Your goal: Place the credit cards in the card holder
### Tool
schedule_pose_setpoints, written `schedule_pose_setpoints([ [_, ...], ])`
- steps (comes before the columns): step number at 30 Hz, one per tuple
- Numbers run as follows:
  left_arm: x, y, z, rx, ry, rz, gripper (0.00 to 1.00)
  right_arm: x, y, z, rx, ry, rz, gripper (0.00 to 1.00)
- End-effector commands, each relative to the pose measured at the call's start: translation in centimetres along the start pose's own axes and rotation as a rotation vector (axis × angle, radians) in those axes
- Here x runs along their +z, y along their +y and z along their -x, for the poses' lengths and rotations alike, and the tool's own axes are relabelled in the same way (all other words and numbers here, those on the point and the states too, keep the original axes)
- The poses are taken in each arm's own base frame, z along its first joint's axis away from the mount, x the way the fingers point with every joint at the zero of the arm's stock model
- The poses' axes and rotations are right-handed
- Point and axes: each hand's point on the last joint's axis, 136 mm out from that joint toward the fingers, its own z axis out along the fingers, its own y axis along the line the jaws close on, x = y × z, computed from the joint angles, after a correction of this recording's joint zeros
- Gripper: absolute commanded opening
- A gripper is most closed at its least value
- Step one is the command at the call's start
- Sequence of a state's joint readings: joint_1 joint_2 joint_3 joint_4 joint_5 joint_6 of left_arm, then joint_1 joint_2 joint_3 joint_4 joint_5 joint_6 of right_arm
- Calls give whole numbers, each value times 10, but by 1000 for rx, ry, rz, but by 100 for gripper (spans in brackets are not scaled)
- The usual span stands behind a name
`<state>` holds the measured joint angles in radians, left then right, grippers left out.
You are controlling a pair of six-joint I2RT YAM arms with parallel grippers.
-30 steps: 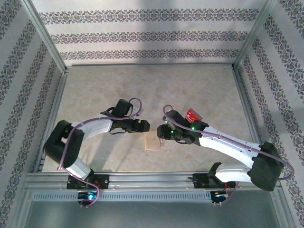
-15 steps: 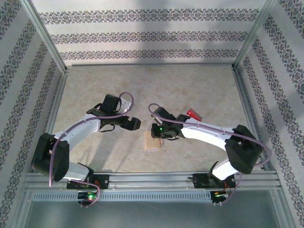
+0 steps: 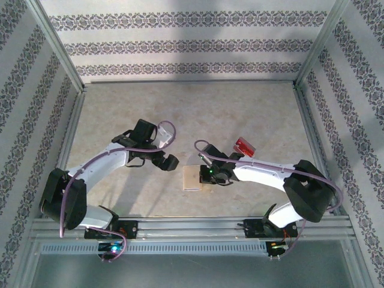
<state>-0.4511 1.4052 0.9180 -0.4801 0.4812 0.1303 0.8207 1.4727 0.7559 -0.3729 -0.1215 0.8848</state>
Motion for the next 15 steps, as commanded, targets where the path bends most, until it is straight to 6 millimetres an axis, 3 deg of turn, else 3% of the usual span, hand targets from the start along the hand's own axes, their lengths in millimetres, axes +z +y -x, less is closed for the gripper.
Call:
schedule_pose_setpoints([
  [1,0,-10,-3,116,53,32,100,-4,-5,5,54,-44,35,6],
  [4,9,-24,-5,124,54,7,100,2,-11,6,69,-22,40,6],
  [8,19,-57,-11,172,86,-76,100,-1,-15,5,54,2,18,5],
  [15,36,-69,-19,272,139,-18,98,13,-26,3,72,8,9,5],
])
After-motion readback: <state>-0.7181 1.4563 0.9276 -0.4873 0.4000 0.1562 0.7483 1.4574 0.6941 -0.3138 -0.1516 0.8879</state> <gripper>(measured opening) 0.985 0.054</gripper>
